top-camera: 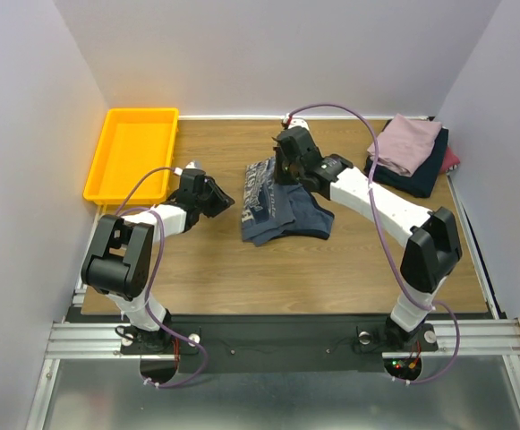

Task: Fold and stack the tank tops
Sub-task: Fold the tank top

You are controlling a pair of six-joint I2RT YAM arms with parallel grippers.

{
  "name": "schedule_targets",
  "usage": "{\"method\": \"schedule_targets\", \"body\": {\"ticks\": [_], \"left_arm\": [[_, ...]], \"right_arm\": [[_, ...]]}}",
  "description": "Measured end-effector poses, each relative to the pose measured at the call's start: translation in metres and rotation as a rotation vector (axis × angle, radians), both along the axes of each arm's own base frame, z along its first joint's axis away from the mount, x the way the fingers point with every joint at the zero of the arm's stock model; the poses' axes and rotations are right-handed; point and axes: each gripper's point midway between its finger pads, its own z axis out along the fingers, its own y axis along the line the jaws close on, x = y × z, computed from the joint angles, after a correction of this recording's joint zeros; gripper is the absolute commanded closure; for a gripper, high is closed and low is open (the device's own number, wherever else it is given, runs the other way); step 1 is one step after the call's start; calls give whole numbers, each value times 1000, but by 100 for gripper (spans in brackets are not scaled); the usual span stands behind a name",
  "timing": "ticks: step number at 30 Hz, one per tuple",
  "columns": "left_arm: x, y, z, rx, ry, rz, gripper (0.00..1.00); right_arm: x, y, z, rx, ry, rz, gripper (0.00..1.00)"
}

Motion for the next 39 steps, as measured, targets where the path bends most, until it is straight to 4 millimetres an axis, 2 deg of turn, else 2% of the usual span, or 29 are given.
{"method": "schedule_targets", "body": {"ticks": [3, 5, 9, 11, 13, 16, 18, 24, 27, 29, 30, 31, 32, 33, 34, 35, 36, 39], "left_arm": [[0, -3, 2, -17, -4, -5, 64], [1, -1, 3, -32, 6, 9, 64], [5, 12, 5, -56, 27, 67, 64], [10, 24, 8, -67, 30, 107, 64], [16, 31, 12, -74, 30, 130, 64], [23, 29, 23, -91, 11, 130, 64], [27, 27, 29, -97, -2, 126, 64], [32, 21, 32, -108, -3, 109, 64], [32, 18, 28, -108, 8, 100, 64], [31, 15, 25, -107, 15, 92, 64], [30, 13, 24, -106, 17, 88, 64], [30, 11, 23, -105, 20, 83, 64], [29, 9, 22, -105, 22, 77, 64], [28, 5, 20, -105, 26, 66, 64], [27, 1, 18, -107, 30, 52, 64], [26, -2, 15, -108, 34, 43, 64], [23, -9, 11, -109, 42, 25, 64], [15, -25, 2, -101, 59, -20, 63]], "right_arm": [[1, 1, 4, -12, 5, 9, 95], [5, 11, 11, 1, -7, 28, 96], [6, 29, 6, 1, 1, 57, 96], [7, 44, -4, -3, 14, 81, 96], [4, 54, -24, -30, 42, 101, 96], [-1, 56, -38, -73, 57, 115, 96], [0, 51, -37, -101, 42, 107, 95], [0, 18, -23, -202, -28, 69, 94], [-6, -12, -24, -229, -31, 34, 93], [-10, -36, -32, -244, -10, 4, 87], [-10, -57, -42, -244, 9, -34, 83], [-10, -66, -47, -243, 18, -53, 78], [-12, -85, -62, -246, 47, -87, 72], [-15, -101, -79, -255, 80, -119, 62], [-18, -114, -91, -265, 109, -143, 57], [-24, -124, -105, -278, 142, -159, 48], [-33, -134, -123, -291, 187, -175, 43], [-53, -140, -149, -303, 258, -172, 26]]}}
